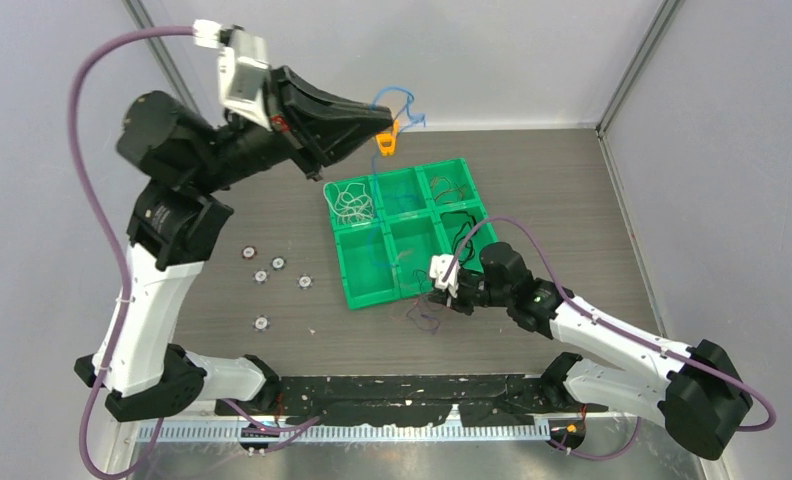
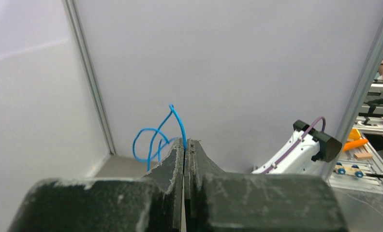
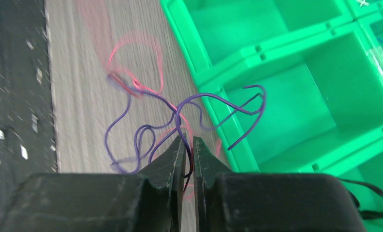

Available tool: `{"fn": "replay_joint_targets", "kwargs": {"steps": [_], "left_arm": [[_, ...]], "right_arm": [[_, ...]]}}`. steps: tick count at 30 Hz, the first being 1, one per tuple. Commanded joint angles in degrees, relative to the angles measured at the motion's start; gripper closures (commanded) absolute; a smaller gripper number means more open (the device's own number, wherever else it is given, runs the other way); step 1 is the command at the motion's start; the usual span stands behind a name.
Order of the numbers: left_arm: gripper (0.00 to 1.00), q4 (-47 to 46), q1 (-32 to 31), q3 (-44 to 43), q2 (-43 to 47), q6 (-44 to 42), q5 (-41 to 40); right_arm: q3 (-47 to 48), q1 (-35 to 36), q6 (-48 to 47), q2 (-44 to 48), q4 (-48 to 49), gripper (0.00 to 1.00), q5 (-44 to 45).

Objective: Untangle the cables

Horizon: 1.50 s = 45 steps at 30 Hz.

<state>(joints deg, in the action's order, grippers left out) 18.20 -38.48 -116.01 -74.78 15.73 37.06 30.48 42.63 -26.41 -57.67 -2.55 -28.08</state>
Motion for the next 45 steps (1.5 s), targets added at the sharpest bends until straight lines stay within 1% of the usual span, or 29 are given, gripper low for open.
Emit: {"fn": "replay_joint_targets", "kwargs": {"steps": [1, 3, 6, 7, 9, 12, 14, 15, 16, 17, 18, 20, 21, 22, 24, 25, 26, 28, 29, 31, 37, 40, 42, 45], "left_arm": [[1.0, -3.29, 0.67, -4.77, -1.52, -0.2, -1.09], [1.0, -3.24, 0.78, -4.69, -2.02, -1.66, -2.19], [1.0, -3.9, 1.58, -4.31, -3.11, -2.19, -3.73], [1.0, -4.54, 2.11, -3.91, -3.62, -2.31, -4.1], [1.0, -6.06, 2.79, -3.07, -4.56, -2.58, -4.81], [1.0, -7.58, 4.23, -4.04, -7.45, -2.22, -6.61], [1.0, -7.93, 5.15, -4.98, -9.48, -2.23, -7.04], [1.0, -8.12, 5.47, -4.83, -10.41, -2.31, -7.51], [1.0, -8.37, 6.1, -4.49, -11.41, -2.48, -7.75], [1.0, -8.43, 6.57, -4.04, -12.43, -2.81, -8.05], [1.0, -8.56, 6.99, -3.35, -13.28, -3.26, -8.09], [1.0, -8.87, 7.73, -1.36, -14.82, -4.97, -8.62], [1.0, -8.8, 8.0, -0.21, -15.52, -6.05, -9.28], [1.0, -8.65, 8.39, 0.81, -16.49, -7.85, -9.4], [1.0, -8.62, 8.95, 3.46, -17.83, -11.14, -10.66], [1.0, -8.51, 9.2, 4.79, -18.55, -12.89, -11.69], [1.0, -8.94, 9.59, 6.31, -19.33, -14.39, -12.22], [1.0, -10.56, 10.35, 9.92, -20.76, -18.69, -12.95], [1.0, -11.26, 10.74, 11.39, -21.73, -20.36, -13.57], [1.0, -11.71, 11.54, 13.21, -24.22, -22.86, -14.08], [1.0, -12.38, 12.46, 15.55, -32.25, -23.5, -14.17], [1.0, -11.81, 12.67, 16.32, -35.14, -22.94, -16.2], [1.0, -12.96, 13.2, 18.09, -35.07, -22.39, -17.9], [1.0, -14.39, 14.55, 20.37, -33.24, -20.72, -17.29]], "right_arm": [[-0.8, 0.11, -14.15, 1.09, -7.32, 0.85, 5.42], [-1.12, 0.2, -18.22, 1.67, -10.45, 0.83, 5.51], [-1.71, 0.19, -19.99, 2.13, -14.26, 0.78, 6.27], [-1.84, 0.13, -20.15, 2.3, -15.3, 0.76, 6.58], [-1.74, 0.17, -20.01, 2.88, -16.64, 0.67, 7.14], [-1.43, 0.15, -19.13, 4.97, -18.46, 0.65, 6.87], [-1.13, 0.08, -17.58, 6.19, -19.29, 0.6, 7.07], [-0.73, 0.04, -17.03, 6.66, -19.94, 0.55, 7.27], [-0.4, 0.02, -15.87, 7.72, -20.34, 0.53, 7.3], [0.51, -0.04, -15.29, 8.22, -21.26, 0.47, 7.32], [1.01, -0.07, -13.87, 9.14, -21.71, 0.44, 7.37], [3.59, -0.33, -11.21, 10.51, -23.19, 0.29, 7.6], [4.22, -0.64, -10.46, 10.93, -23.55, 0.25, 7.6], [5.46, -0.8, -8.97, 11.8, -24.17, 0.18, 7.64], [7.03, -1.51, -7.15, 13.04, -24.74, 0.12, 8.2], [7.57, -2.05, -6.23, 13.66, -24.9, 0.1, 8.56], [8.41, -2.35, -5.69, 13.91, -24.95, 0.06, 9.46], [9.79, -3.15, -4.27, 14.1, -25.09, 0.02, 11.29], [10.27, -3.85, -3.41, 13.84, -25.25, 0.01, 11.77], [11.99, -5.87, -2.05, 13.57, -26.06, 0.04, 12.16], [18.71, -13.89, 0.15, 12.48, -30.59, 0.05, 9.44], [21.05, -17.42, -0.21, 12.21, -32.03, 0.05, 8.57], [21.55, -18.97, -1.18, 12.26, -32.52, 0.05, 8.34], [21.22, -20.19, -2.0, 12.43, -33.01, 0.05, 7.71]]}}
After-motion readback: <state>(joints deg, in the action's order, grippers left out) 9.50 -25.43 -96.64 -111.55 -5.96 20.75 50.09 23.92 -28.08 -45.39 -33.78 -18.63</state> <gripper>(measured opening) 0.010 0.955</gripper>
